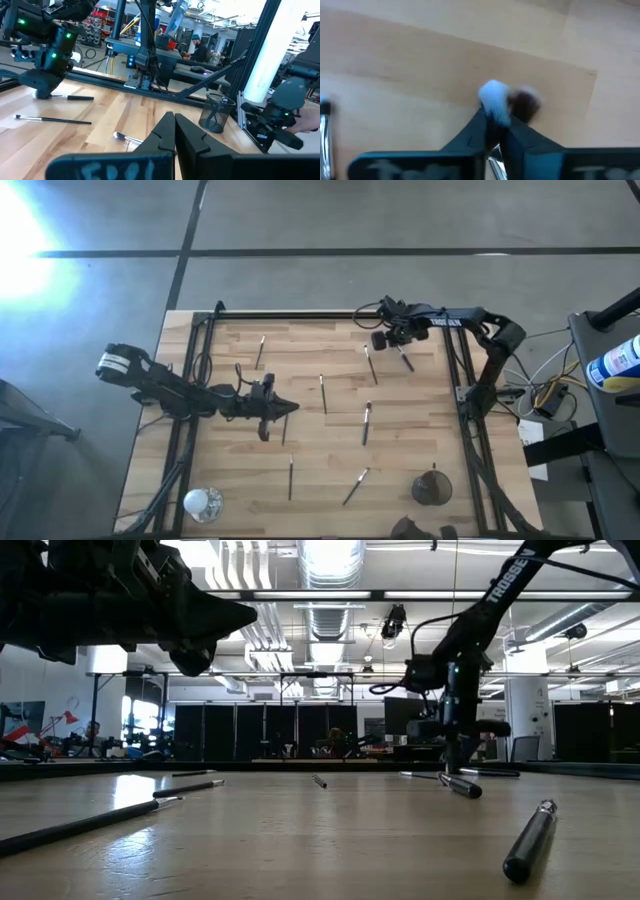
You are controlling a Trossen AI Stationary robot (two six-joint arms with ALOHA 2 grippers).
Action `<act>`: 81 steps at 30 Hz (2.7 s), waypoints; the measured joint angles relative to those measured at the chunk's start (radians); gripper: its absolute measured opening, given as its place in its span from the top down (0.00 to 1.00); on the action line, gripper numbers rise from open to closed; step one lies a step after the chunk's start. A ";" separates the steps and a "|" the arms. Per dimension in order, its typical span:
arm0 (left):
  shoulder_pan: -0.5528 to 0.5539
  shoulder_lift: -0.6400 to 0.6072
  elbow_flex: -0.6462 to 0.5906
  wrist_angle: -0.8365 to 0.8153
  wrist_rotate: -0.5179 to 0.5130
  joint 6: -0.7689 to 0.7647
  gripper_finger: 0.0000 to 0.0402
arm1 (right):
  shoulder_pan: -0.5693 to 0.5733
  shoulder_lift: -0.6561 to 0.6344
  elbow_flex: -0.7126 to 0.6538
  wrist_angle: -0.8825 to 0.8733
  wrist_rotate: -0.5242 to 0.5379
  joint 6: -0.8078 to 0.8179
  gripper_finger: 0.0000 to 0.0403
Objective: Sort items
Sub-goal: Put the highlighter brush into the wire basket
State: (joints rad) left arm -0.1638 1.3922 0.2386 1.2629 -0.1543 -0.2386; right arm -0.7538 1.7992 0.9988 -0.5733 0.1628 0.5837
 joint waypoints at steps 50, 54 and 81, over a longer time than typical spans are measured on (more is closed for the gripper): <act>-0.053 -0.001 0.307 -0.253 0.220 -0.065 0.69 | 1.002 -0.251 -0.139 1.636 -0.114 -0.274 0.97; -0.067 -0.001 0.322 -0.264 0.255 -0.032 0.69 | 1.000 -0.224 -0.085 1.578 -0.136 -0.280 0.97; -0.050 -0.001 0.313 -0.294 0.111 -0.001 0.93 | 1.029 -0.407 0.006 0.929 0.276 -0.351 0.65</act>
State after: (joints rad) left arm -0.2139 1.3914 0.5518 0.9693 -0.0433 -0.2392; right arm 0.2748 1.3921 1.0050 0.3556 0.4385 0.2327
